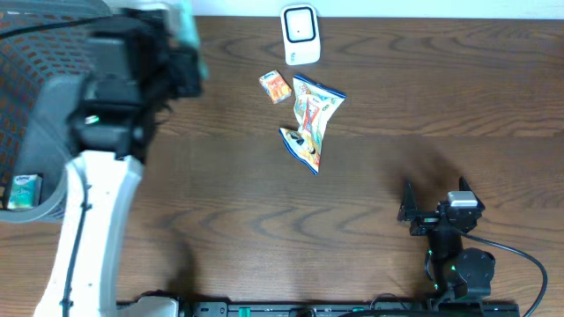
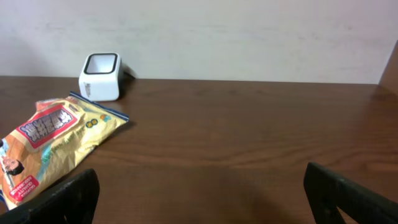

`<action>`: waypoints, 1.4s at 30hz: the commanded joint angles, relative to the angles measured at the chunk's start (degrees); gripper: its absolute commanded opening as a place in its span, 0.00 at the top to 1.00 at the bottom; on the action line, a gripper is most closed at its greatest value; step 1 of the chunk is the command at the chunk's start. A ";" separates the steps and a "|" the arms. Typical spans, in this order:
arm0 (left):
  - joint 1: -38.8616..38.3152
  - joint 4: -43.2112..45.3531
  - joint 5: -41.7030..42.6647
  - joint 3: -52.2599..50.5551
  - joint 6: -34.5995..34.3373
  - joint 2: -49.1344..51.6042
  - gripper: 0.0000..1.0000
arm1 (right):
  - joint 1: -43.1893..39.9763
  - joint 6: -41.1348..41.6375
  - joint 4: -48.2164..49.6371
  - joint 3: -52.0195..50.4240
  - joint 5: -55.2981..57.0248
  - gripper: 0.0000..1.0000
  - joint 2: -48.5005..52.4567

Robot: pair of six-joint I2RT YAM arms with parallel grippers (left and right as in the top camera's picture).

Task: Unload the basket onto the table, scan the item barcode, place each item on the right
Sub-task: 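Carry the tissue pack to the scanner and release it on the pile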

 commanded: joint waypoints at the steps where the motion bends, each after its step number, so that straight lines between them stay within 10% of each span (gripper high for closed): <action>1: -5.09 -2.19 -5.40 0.46 1.40 5.03 0.92 | -0.39 -0.83 -0.22 -0.15 0.09 0.01 -0.24; 12: -13.81 0.33 -5.42 0.46 1.36 25.51 0.91 | -0.39 -0.83 -0.22 -0.15 0.09 0.01 -0.24; 20: -14.88 0.63 -5.42 0.57 1.36 30.14 0.45 | -0.39 -0.83 -0.22 -0.15 0.07 0.01 -0.24; 25: -13.94 0.61 -5.51 2.58 1.79 26.67 0.43 | -0.39 -0.83 -0.22 -0.15 0.09 0.01 -0.24; 42: 15.06 4.11 -32.24 4.55 6.82 2.62 0.33 | -0.39 -0.83 -0.22 -0.15 0.07 0.01 -0.24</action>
